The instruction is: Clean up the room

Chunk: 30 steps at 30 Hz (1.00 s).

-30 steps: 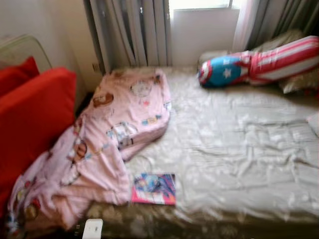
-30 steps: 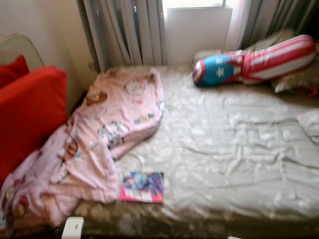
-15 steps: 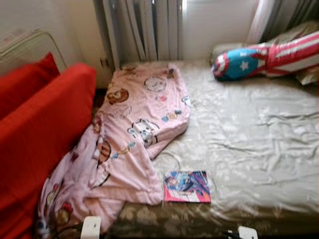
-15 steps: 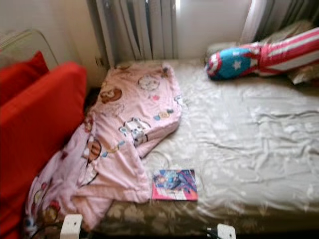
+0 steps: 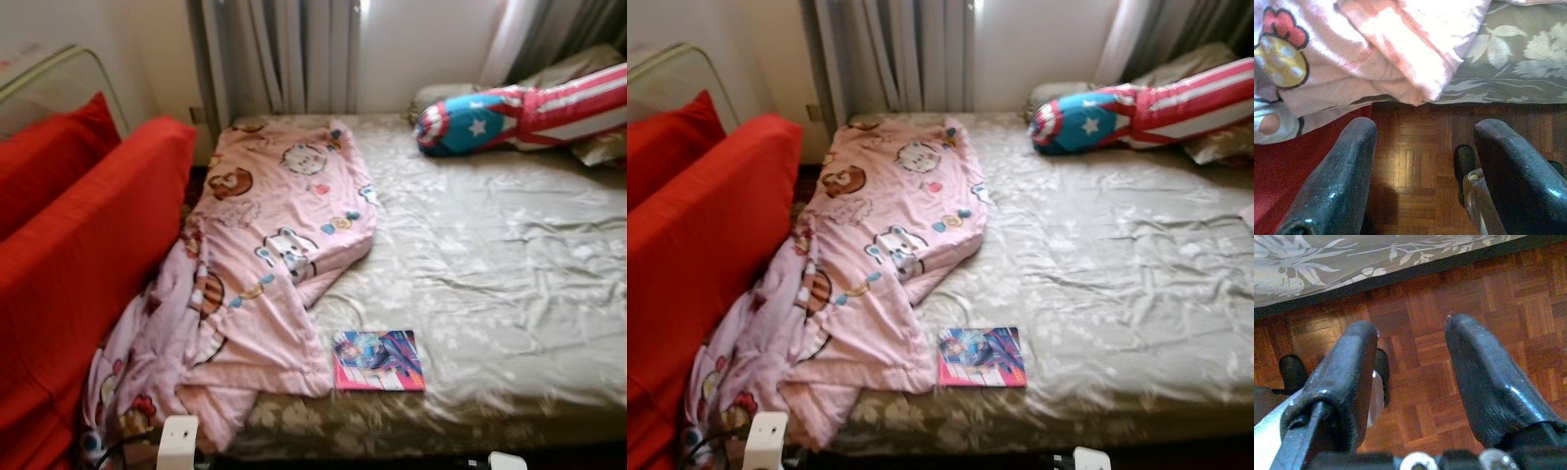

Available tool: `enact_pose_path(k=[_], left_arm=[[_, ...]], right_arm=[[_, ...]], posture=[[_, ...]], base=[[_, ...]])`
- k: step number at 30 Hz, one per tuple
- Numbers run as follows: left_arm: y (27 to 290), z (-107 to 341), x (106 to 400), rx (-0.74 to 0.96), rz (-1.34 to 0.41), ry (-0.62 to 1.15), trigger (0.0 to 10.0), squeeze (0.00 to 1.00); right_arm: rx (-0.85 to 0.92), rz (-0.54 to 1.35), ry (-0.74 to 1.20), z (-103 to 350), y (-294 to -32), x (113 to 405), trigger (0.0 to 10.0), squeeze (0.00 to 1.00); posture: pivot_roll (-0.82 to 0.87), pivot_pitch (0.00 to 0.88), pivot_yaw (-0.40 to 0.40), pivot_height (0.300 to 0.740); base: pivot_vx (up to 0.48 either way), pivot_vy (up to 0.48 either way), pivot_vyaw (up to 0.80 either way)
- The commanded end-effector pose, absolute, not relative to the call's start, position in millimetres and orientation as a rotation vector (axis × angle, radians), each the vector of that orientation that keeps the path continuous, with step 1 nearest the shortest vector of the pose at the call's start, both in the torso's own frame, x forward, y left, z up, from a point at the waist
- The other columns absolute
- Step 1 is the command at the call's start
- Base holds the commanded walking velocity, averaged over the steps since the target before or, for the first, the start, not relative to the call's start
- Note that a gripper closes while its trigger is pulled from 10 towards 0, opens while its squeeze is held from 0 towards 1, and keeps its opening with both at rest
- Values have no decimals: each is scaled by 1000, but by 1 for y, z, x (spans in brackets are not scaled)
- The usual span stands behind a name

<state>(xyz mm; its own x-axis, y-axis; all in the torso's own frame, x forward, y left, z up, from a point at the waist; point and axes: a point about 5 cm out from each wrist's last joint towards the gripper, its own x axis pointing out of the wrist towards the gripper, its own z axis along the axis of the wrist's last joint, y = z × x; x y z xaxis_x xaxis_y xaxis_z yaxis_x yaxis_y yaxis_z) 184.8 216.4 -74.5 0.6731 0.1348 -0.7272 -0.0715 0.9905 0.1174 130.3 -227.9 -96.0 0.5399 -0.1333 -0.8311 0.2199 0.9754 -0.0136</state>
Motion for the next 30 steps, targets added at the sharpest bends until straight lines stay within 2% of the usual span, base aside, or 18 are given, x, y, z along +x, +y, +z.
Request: enact_pose_path(k=[1, 6, 10, 14, 21, 27, 30], left_arm=[[216, -76, 183, 88, 114, 834, 10000, 0], [216, -77, 181, 86, 119, 842, 10000, 0], [216, -77, 181, 79, 121, 845, 10000, 0], [216, -77, 180, 76, 122, 847, 10000, 0], [215, -77, 180, 64, 125, 842, 10000, 0], [215, -77, 180, 68, 122, 843, 10000, 0], [215, -77, 180, 67, 123, 843, 10000, 0]], right_arm=[[105, -213, 993, -97, -228, 127, 10000, 0], [109, -187, 994, -99, -208, 135, 10000, 0], [106, -149, 991, -101, -180, 141, 10000, 0], [106, -135, 983, -101, -166, 143, 10000, 0], [122, -149, 966, -101, -167, 143, 10000, 0], [95, -155, 951, -98, -195, 142, 10000, 0], [86, -160, 946, -96, -208, 139, 10000, 0]], posture=[[27, 0, -5, 740], [28, 0, -6, 740], [27, 0, -7, 740], [27, 0, -7, 740], [27, 0, -10, 740], [24, 0, -10, 740], [25, 0, -9, 740]], base=[[0, -416, 0], [0, -212, 0], [0, 0, 0], [0, 0, 670], [0, 0, 187], [0, 0, 0], [246, 0, 800]])
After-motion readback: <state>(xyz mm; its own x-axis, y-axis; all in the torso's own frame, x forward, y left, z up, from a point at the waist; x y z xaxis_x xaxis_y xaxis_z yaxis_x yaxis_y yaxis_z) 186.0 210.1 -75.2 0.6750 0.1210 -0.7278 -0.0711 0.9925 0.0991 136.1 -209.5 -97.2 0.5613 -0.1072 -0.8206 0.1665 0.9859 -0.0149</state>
